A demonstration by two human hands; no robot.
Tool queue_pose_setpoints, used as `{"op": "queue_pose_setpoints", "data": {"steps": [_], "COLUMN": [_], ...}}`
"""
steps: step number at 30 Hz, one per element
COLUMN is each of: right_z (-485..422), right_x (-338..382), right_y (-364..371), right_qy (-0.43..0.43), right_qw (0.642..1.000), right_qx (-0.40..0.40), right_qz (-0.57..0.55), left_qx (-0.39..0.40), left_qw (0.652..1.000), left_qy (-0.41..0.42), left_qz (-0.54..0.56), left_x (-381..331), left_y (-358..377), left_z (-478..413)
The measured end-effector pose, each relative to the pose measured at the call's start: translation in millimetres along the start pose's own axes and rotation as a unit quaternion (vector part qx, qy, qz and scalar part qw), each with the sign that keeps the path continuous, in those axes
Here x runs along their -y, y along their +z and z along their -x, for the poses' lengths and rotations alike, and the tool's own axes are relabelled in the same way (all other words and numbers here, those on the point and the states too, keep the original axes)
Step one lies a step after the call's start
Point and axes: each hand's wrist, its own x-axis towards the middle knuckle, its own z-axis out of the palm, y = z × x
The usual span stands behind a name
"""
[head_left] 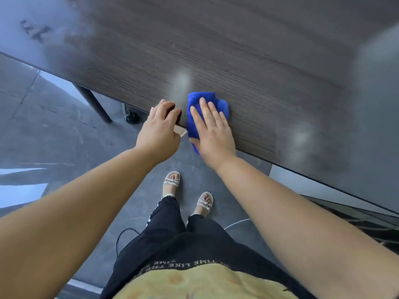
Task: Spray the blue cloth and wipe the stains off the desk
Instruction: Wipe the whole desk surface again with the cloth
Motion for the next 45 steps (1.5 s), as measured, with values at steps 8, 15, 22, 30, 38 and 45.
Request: {"op": "queue_pose_setpoints", "data": {"steps": [8, 15, 22, 30, 38, 45], "right_z": [85.6, 151.1, 112.2, 198.1, 188.1, 111.3], "right_x": [-102.3, -157.1, -118.9, -206.0, -189.7, -117.1], "right_y": [-23.1, -37.9, -21.3, -53.3, -47.2, -28.1], "right_qy": [-0.042, 0.05, 0.024, 0.062, 0.097, 0.037], "right_qw": [0.996, 0.99, 0.991, 0.988, 0.987, 0.998], "right_qx": [-0.031, -0.037, -0.074, -0.058, -0.05, -0.007], "right_qz": [0.076, 0.124, 0.108, 0.126, 0.12, 0.052], "left_qx": [0.049, 0.077, 0.038, 0.079, 0.069, -0.01], "left_qw": [0.996, 0.987, 0.994, 0.984, 0.985, 0.997], "left_qy": [0.063, 0.132, 0.091, 0.151, 0.159, 0.074], "left_qz": [-0.036, -0.041, -0.037, -0.044, -0.006, -0.03], "left_x": [-57.2, -109.4, -125.1, -168.6, -169.0, -126.0], "left_y": [21.2, 46.6, 58.7, 78.2, 76.3, 56.1], "left_z": [-1.1, -0.3, 0.5, 1.2, -4.5, -7.5]}}
